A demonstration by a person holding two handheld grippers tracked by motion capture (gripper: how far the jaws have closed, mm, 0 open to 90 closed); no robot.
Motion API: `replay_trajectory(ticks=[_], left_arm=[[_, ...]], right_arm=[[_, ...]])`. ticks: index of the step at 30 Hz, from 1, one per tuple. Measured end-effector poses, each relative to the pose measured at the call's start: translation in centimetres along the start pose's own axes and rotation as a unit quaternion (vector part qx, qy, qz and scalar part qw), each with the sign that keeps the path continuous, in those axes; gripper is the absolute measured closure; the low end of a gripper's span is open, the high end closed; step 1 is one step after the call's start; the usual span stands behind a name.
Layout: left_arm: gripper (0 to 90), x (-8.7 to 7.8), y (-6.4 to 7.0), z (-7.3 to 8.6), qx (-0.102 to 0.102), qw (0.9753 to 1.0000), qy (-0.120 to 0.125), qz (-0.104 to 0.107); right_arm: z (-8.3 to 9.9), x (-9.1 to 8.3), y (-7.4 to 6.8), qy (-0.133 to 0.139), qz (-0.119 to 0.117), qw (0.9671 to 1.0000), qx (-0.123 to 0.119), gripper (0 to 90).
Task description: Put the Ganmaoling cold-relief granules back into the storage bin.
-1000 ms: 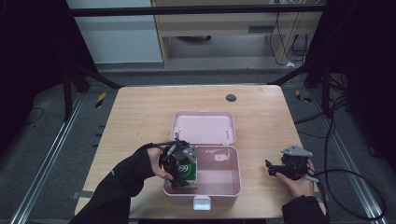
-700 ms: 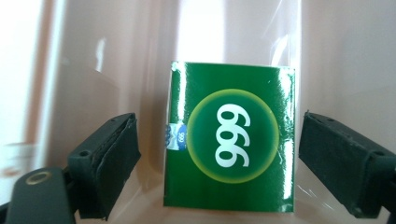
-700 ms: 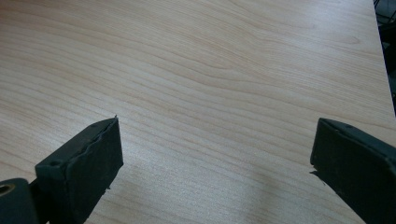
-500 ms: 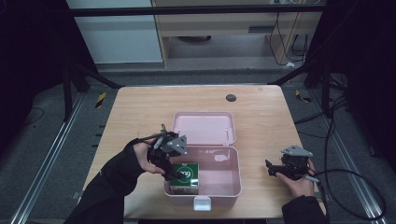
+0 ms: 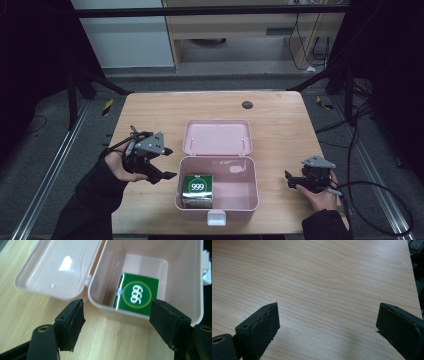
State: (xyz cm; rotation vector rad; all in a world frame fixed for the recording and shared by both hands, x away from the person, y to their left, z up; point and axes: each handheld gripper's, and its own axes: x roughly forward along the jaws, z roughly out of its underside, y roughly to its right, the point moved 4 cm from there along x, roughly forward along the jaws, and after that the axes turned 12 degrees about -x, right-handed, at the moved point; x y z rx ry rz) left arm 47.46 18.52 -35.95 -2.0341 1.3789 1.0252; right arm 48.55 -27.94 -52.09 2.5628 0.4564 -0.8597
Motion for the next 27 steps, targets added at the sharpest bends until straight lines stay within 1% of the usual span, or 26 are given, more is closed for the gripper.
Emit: replay_trajectory(ticks=[1, 2, 3, 4, 5, 6, 7, 8, 12, 15, 17, 21, 24, 25, 27], left_arm=[[27.7, 0.0, -0.2, 0.5, -0.005, 1.0000, -0.003, -0.003], [27.7, 0.1, -0.5, 1.6, -0.015, 0.9998, -0.008, -0.008], [27.7, 0.1, -0.5, 1.6, -0.015, 0.9998, -0.008, -0.008], [27.7, 0.4, -0.9, 2.7, -0.028, 0.9995, -0.007, -0.011], [27.6, 0.4, -0.9, 2.7, -0.028, 0.9995, -0.007, -0.011], [27.6, 0.6, -1.1, 3.3, -0.035, 0.9993, -0.009, -0.012], [27.5, 0.6, -1.1, 4.0, -0.056, 0.9982, -0.018, -0.014], [27.5, 1.0, -1.5, 4.3, -0.048, 0.9987, -0.009, -0.014], [26.8, 2.1, -2.4, 6.3, -0.075, 0.9969, -0.011, -0.024], [26.4, 2.9, -3.0, 7.6, -0.097, 0.9949, -0.009, -0.027], [25.0, 3.4, -3.2, 8.3, -0.109, 0.9936, -0.011, -0.030], [24.0, 4.1, -3.4, 9.4, -0.130, 0.9908, -0.004, -0.036], [22.4, 4.6, -3.6, 10.3, -0.145, 0.9886, -0.006, -0.041], [22.0, 4.9, -3.8, 10.8, -0.152, 0.9871, -0.010, -0.049], [20.8, 5.1, -4.0, 11.2, -0.160, 0.9852, -0.018, -0.058]], right_arm=[[0.0, 0.0, 0.0, 0.000, 0.000, 1.0000, 0.000, 5.4], [0.0, 0.0, 0.0, 0.000, -0.001, 1.0000, 0.000, 5.5], [0.0, 0.0, 0.0, 0.000, -0.001, 1.0000, 0.000, 5.6], [0.0, 0.0, 0.0, 0.000, -0.001, 1.0000, 0.000, 5.6], [0.0, 0.0, 0.0, 0.000, -0.001, 1.0000, 0.000, 5.6], [0.0, 0.0, 0.0, 0.000, -0.001, 1.0000, 0.000, 5.6], [0.0, 0.0, 0.0, 0.000, 0.001, 1.0000, 0.000, 5.5], [0.0, 0.0, 0.0, 0.000, 0.001, 1.0000, 0.000, 5.5], [0.0, 0.0, -0.1, 0.000, 0.001, 1.0000, 0.000, 5.2], [0.0, 0.0, 0.0, 0.000, 0.002, 1.0000, 0.000, 4.8], [0.0, 0.0, 0.0, 0.001, 0.003, 1.0000, 0.000, 4.6], [0.1, 0.1, 0.0, 0.000, 0.005, 1.0000, 0.000, 4.2], [0.1, 0.1, 0.0, 0.000, 0.005, 1.0000, 0.000, 4.1], [0.1, 0.1, 0.0, -0.001, 0.005, 1.0000, 0.000, 4.0], [0.1, 0.1, 0.0, -0.002, 0.006, 1.0000, -0.002, 3.8]])
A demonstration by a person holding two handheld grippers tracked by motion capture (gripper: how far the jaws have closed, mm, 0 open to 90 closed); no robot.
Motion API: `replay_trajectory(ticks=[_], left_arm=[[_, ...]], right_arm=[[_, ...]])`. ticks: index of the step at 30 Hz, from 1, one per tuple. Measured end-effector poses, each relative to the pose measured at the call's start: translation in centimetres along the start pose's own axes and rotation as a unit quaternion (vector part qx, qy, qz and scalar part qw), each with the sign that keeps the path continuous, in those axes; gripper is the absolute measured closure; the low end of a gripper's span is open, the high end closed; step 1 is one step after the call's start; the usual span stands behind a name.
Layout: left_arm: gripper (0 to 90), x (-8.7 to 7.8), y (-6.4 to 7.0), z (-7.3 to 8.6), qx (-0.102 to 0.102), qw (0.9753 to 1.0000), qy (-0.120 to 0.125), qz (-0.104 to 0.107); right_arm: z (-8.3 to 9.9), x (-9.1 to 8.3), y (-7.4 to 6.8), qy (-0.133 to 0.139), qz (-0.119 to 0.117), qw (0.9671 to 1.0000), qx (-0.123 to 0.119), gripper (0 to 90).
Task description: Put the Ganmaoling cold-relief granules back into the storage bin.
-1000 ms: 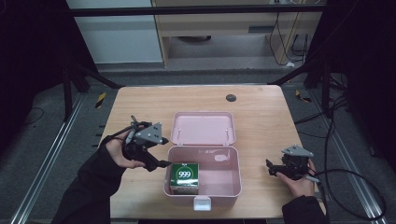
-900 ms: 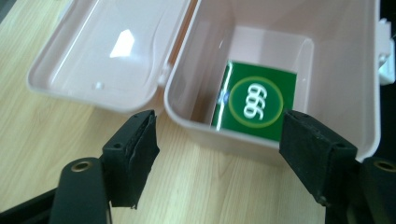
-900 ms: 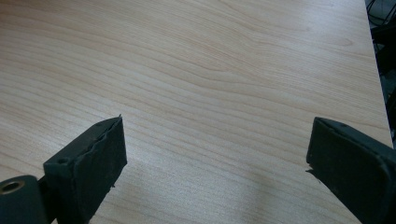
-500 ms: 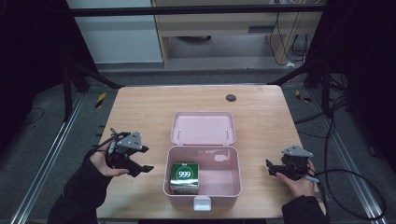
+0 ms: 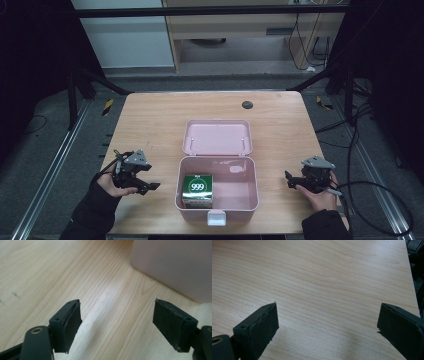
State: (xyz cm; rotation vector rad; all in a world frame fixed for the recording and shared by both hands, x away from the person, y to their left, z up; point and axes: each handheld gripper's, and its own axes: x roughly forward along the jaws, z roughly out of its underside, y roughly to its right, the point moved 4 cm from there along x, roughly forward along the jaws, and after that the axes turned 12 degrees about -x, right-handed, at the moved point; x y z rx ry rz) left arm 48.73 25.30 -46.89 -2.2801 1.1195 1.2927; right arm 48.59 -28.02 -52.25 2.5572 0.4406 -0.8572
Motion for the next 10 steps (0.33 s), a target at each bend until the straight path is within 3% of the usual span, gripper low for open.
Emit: replay_trajectory(ticks=[10], left_arm=[[17.6, 0.9, -1.8, 0.8, -0.054, 0.9980, 0.006, -0.033]], right_arm=[[0.0, 0.1, 0.1, -0.002, 0.002, 1.0000, -0.001, 3.1]])
